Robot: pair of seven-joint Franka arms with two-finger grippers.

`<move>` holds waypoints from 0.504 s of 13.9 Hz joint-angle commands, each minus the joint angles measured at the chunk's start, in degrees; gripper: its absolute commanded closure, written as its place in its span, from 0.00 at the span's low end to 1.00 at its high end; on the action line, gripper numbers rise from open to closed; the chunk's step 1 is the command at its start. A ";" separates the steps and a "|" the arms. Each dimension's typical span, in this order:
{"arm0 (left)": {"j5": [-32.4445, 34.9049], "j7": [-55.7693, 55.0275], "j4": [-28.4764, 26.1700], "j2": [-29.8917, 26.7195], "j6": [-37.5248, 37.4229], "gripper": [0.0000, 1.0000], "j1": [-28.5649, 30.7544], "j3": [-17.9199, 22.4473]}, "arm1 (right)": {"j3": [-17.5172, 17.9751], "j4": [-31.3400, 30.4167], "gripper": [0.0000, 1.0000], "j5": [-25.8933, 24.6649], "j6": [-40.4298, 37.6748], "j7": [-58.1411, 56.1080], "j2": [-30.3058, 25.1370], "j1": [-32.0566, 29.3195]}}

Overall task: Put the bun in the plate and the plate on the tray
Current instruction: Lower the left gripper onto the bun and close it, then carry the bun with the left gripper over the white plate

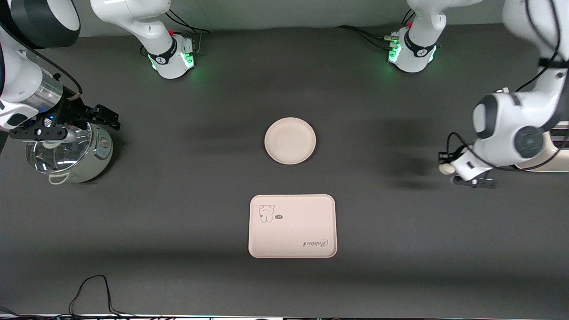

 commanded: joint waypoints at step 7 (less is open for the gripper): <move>-0.08 -0.02 0.91 -32.03 -26.96 0.68 2.06 0.69 | -0.15 -0.71 0.00 0.53 1.39 -1.04 0.14 0.49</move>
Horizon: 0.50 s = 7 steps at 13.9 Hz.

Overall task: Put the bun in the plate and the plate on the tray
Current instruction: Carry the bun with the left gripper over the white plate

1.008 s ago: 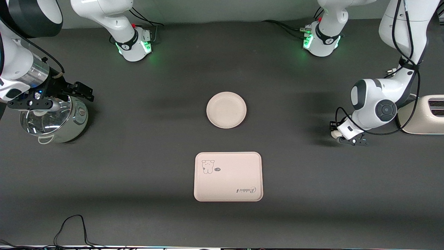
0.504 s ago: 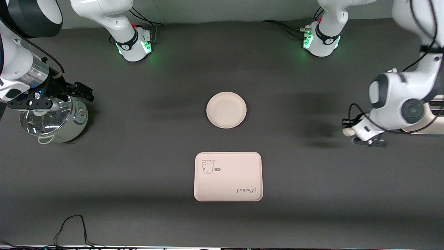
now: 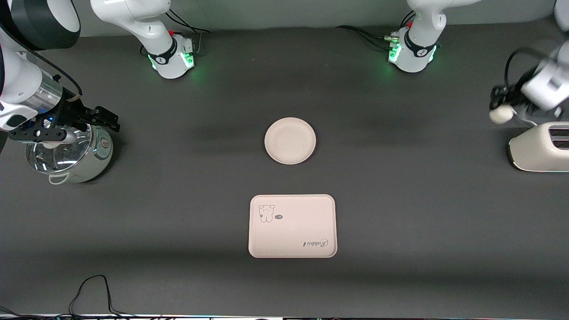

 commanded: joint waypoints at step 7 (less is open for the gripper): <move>-6.66 -26.62 -1.20 0.30 5.21 0.68 -3.70 -16.55 | -0.05 -0.37 0.00 0.88 1.23 -2.36 -0.07 1.26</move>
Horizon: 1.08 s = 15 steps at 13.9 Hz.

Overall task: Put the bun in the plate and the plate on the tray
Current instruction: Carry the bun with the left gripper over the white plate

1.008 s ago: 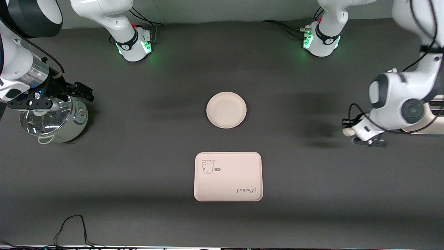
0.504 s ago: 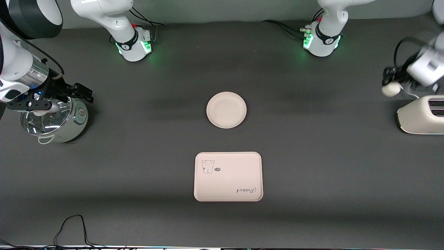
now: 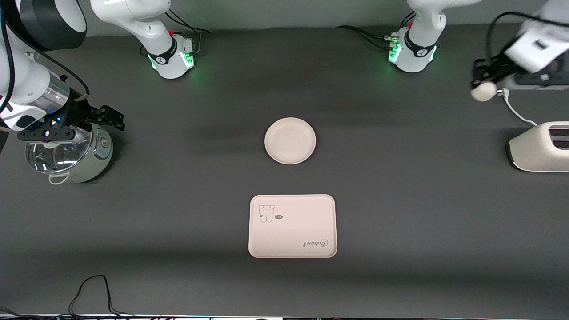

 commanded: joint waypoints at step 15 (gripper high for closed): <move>24.90 -74.84 19.23 49.99 23.77 0.64 -22.10 -29.23 | -0.08 1.06 0.00 12.22 15.33 2.22 16.49 11.94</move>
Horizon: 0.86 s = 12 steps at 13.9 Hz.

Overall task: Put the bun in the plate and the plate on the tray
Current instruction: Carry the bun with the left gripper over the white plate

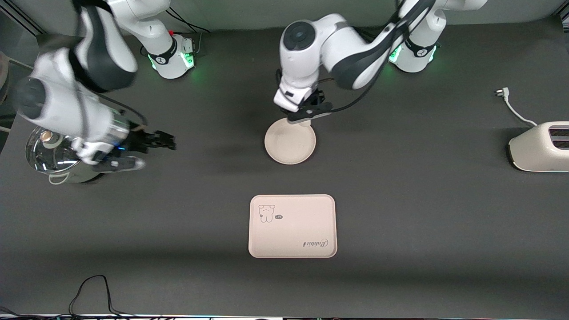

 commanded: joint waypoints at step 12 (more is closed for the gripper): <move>12.77 -11.43 3.02 16.35 9.09 0.00 -6.34 3.72 | -0.88 6.38 0.00 0.53 5.40 4.84 10.70 6.75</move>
